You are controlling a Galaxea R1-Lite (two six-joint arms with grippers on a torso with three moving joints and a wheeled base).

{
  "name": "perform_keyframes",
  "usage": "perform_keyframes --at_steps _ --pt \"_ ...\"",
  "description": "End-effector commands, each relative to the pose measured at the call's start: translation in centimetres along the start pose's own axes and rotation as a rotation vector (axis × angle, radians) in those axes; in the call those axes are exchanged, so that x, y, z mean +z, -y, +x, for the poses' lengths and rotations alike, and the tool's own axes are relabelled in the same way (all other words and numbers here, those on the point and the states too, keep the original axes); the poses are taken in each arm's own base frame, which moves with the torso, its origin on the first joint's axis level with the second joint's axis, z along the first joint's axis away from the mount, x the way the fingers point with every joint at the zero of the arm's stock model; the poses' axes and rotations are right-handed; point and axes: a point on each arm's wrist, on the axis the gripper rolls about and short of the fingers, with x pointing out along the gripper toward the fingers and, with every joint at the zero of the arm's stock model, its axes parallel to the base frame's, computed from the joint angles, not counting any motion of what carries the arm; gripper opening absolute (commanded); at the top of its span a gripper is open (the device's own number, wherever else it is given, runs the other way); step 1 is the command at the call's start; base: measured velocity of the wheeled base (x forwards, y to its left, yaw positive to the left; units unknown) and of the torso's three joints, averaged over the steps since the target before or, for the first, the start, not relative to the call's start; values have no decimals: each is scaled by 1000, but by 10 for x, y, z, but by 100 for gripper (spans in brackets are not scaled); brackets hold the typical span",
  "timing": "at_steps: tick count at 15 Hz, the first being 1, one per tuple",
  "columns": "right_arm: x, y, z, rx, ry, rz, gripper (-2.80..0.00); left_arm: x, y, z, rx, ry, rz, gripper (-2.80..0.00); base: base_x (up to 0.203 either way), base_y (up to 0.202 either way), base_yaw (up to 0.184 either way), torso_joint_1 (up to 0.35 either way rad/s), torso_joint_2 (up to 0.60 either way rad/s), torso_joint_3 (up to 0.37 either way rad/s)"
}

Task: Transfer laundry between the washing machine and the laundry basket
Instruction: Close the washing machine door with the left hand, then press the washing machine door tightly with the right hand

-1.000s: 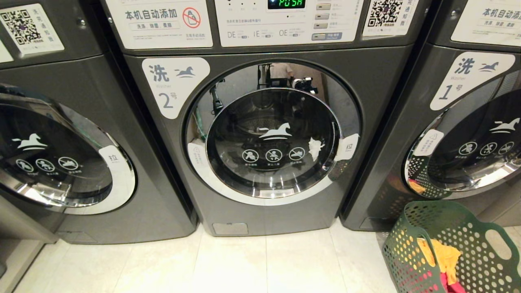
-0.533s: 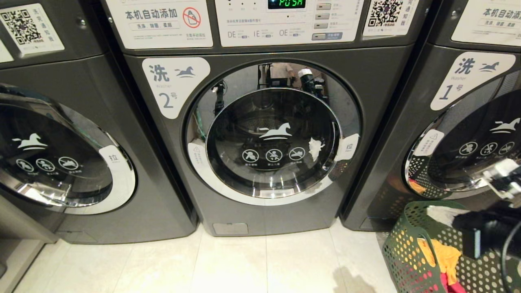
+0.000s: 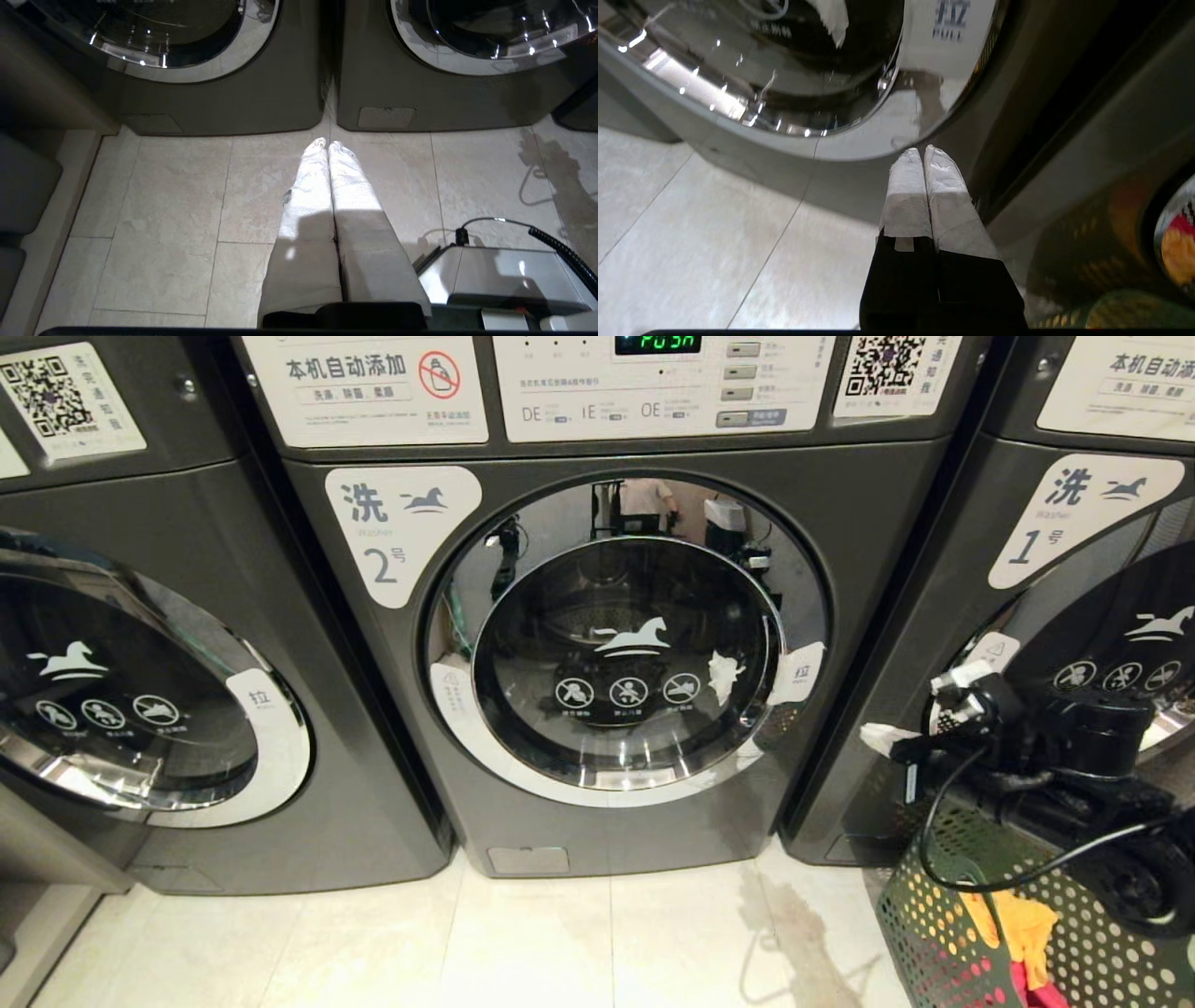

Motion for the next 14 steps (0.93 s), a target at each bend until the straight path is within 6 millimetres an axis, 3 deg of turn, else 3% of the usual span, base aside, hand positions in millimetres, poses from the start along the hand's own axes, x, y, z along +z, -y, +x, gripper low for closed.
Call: perform_keyframes --at_steps 1,8,10,14 --pt "-18 3 28 13 -10 2 -280 -6 4 9 20 -33 5 -280 0 0 0 0 0 0" --pt "-9 15 94 65 140 -37 -280 -54 17 57 7 -199 34 -280 0 0 0 0 0 0" --pt "-4 16 112 63 185 -55 -280 -60 20 69 7 -163 29 -280 0 0 0 0 0 0" --pt "-12 17 132 60 200 -63 -280 -63 21 70 7 -170 29 -280 0 0 0 0 0 0"
